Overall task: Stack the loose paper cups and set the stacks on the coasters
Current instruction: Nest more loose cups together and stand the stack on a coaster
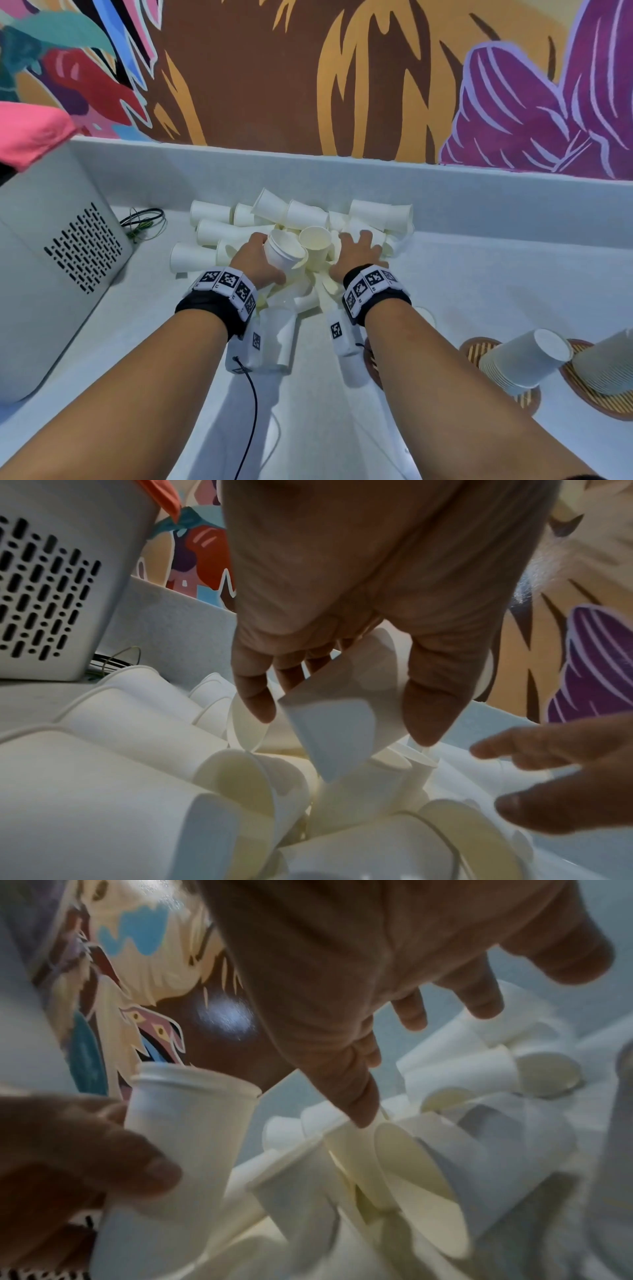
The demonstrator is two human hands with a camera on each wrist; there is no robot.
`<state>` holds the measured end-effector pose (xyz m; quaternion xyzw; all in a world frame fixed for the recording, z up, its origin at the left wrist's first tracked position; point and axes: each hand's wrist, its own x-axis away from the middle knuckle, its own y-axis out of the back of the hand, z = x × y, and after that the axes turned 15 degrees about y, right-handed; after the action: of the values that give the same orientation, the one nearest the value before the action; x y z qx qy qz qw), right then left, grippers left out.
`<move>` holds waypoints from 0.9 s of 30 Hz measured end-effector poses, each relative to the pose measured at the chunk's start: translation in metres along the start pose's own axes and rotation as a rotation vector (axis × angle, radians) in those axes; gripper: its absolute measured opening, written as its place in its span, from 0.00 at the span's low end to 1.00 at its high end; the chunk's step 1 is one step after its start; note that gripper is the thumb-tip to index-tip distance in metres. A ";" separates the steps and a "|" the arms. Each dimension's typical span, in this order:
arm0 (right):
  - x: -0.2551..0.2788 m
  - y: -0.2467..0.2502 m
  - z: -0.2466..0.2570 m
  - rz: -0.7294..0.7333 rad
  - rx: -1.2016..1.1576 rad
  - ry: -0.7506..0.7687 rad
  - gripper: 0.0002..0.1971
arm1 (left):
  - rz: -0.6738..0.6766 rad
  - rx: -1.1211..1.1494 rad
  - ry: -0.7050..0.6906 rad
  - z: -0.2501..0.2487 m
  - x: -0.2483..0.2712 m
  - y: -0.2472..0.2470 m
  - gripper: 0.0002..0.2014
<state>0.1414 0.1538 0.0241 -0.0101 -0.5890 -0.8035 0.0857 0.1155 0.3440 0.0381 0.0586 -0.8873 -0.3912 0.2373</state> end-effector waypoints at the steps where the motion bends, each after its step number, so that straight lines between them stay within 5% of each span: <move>1: -0.002 -0.009 -0.003 0.051 -0.004 -0.021 0.33 | 0.000 0.001 -0.004 -0.001 0.000 -0.001 0.42; 11: 0.001 -0.050 -0.006 0.094 0.071 0.036 0.26 | 0.008 -0.014 -0.027 0.002 -0.001 -0.004 0.44; 16: -0.001 -0.037 0.000 -0.122 0.109 0.109 0.13 | 0.009 -0.020 -0.014 0.007 -0.002 0.000 0.44; 27: -0.003 0.057 0.014 -0.478 -0.303 0.064 0.15 | 0.027 -0.102 0.019 0.004 0.003 0.002 0.42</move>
<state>0.1519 0.1505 0.0817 0.1415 -0.4449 -0.8797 -0.0899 0.1115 0.3470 0.0379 0.0383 -0.8646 -0.4320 0.2536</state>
